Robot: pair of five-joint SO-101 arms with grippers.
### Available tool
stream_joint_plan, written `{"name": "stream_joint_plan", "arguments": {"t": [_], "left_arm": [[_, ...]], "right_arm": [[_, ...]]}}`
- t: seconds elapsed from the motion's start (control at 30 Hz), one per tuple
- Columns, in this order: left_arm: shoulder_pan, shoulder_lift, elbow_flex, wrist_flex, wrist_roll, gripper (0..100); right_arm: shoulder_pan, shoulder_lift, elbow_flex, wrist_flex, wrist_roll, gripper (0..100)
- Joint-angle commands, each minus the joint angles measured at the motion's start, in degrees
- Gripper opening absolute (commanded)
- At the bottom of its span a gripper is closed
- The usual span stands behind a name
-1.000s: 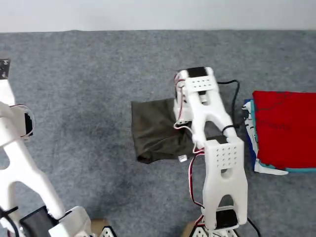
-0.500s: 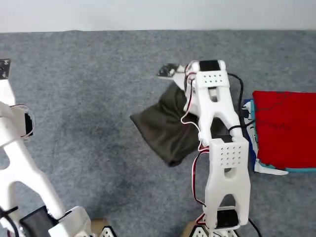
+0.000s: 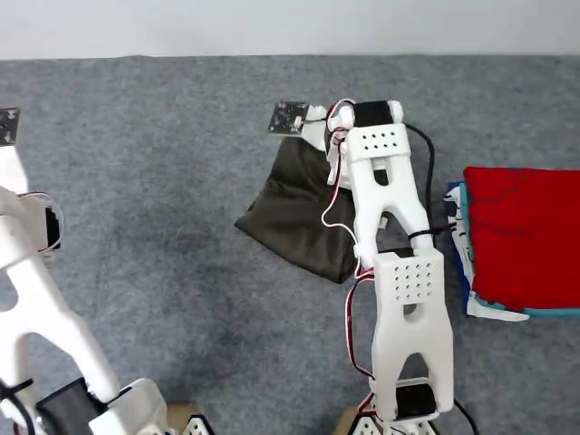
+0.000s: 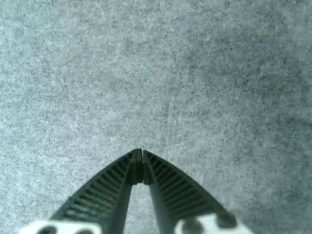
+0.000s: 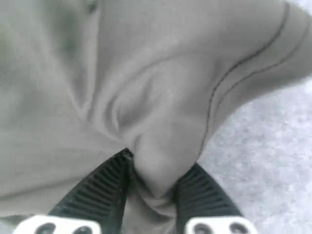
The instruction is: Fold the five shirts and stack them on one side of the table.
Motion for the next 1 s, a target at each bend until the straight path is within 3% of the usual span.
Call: {"name": "stream_joint_plan", "arguments": {"t": [0.0,0.17,0.33,0.53,0.7,0.97], "left_arm": [[0.0,-2.3,-0.3,1.1,-0.4,0],[-0.1,-2.3,-0.3,1.1,-0.5,0],[-0.1,-2.3,-0.3,1.1,-0.5,0],[0.0,-2.3,-0.3,1.1,-0.5,0],[0.0,-2.3,-0.3,1.1,-0.5,0],[0.0,-2.3,-0.3,1.1,-0.6,0]], "right_arm": [[1.4,-2.3,-9.1,0.4,-16.9,23.2],[1.3,-2.5,-16.4,1.2,-43.6,28.5],[0.3,-2.1,-20.0,8.7,-56.4,28.5],[-3.1,0.0,-19.6,12.0,-81.4,28.8],[-5.7,4.4,-20.0,12.1,-89.0,29.2],[-5.8,8.5,-19.7,12.6,-96.7,42.6]]}}
